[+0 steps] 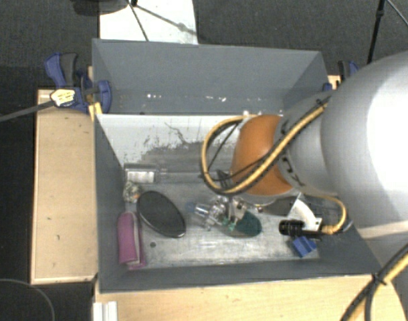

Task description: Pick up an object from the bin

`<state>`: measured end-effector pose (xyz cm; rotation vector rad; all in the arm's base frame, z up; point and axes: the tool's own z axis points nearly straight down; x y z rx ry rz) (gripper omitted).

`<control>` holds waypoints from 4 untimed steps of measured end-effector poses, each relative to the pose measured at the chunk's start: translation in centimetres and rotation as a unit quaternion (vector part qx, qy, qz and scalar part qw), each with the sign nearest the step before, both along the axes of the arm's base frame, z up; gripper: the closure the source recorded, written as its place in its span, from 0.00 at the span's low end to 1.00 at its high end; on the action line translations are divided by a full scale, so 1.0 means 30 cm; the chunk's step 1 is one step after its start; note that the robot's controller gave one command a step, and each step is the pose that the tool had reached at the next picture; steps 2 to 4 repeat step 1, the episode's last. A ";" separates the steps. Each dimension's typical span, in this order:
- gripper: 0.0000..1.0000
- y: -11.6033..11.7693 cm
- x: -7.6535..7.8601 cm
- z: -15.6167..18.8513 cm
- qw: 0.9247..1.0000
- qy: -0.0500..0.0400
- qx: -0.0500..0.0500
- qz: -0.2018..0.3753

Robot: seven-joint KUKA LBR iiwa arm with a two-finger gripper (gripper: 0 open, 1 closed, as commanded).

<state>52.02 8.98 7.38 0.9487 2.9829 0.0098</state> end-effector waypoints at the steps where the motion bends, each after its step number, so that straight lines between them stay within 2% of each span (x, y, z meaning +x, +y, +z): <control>1: 1.00 0.038 0.015 0.572 1.000 0.002 -0.001 0.020; 4: 1.00 0.038 0.015 0.572 1.000 0.002 -0.001 0.020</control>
Offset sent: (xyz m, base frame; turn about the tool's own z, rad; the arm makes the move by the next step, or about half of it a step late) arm 0.0025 0.0112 0.1672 -0.0342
